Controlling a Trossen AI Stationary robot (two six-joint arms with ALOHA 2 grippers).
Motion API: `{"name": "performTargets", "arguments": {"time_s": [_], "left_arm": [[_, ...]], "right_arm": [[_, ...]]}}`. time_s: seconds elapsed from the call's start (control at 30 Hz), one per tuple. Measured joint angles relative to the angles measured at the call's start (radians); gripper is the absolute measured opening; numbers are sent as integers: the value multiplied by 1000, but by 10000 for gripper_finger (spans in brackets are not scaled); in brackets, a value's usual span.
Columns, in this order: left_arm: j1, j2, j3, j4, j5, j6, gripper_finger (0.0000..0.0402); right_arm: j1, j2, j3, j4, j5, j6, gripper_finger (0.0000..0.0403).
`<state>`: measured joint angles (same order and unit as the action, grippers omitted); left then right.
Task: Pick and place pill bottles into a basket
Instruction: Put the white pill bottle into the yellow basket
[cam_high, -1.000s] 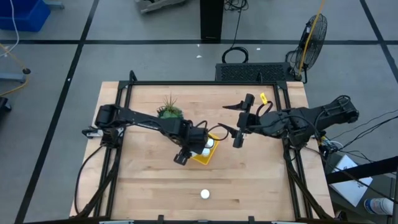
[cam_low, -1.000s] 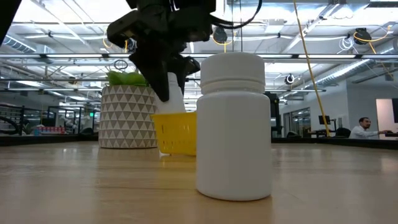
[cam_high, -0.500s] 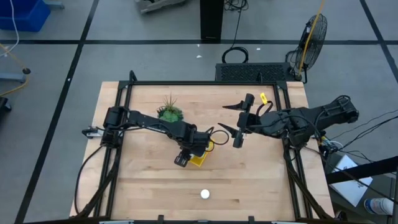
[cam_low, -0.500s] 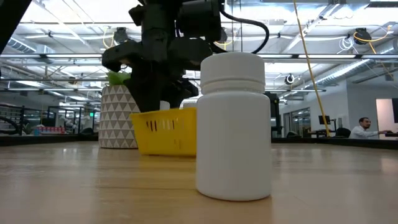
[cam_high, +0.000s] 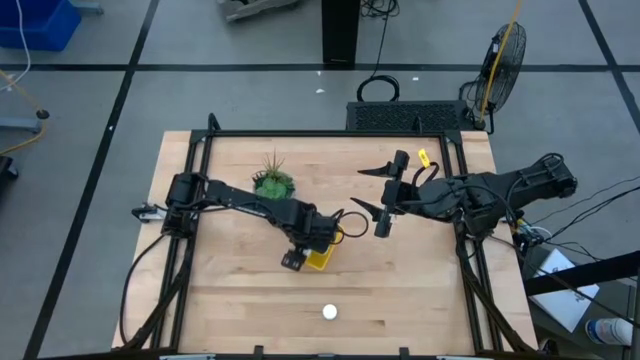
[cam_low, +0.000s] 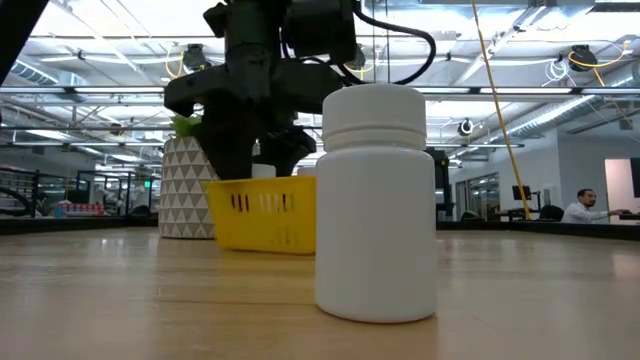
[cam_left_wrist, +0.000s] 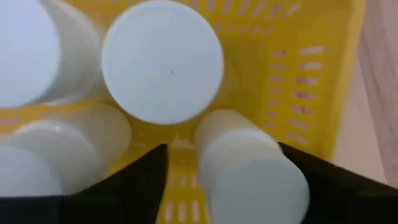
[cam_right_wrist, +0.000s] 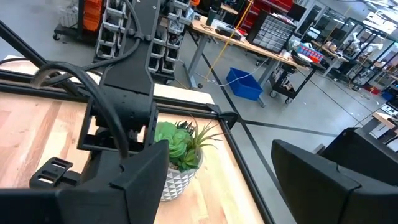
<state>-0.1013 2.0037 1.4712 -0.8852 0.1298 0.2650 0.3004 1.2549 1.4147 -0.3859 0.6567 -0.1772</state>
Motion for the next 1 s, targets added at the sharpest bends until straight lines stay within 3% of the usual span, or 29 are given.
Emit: {"name": "performTargets", "arguments": {"time_s": [0.13,0.33,0.73,0.93,1.0], "left_arm": [[-4,0,0,9,-8,-30,347],[-4,-22,8,15,-57,-106,385],[-38,-248,11,84,-130,-139,374],[-59,-378,11,88,-193,-172,378],[-59,-414,11,94,-212,-181,377]], "right_arm": [[0,0,0,0,0,0,274],[0,0,0,0,1,0,274],[0,0,0,9,-6,10,274],[19,14,2,23,-210,96,274],[48,39,3,21,-235,98,274]]}}
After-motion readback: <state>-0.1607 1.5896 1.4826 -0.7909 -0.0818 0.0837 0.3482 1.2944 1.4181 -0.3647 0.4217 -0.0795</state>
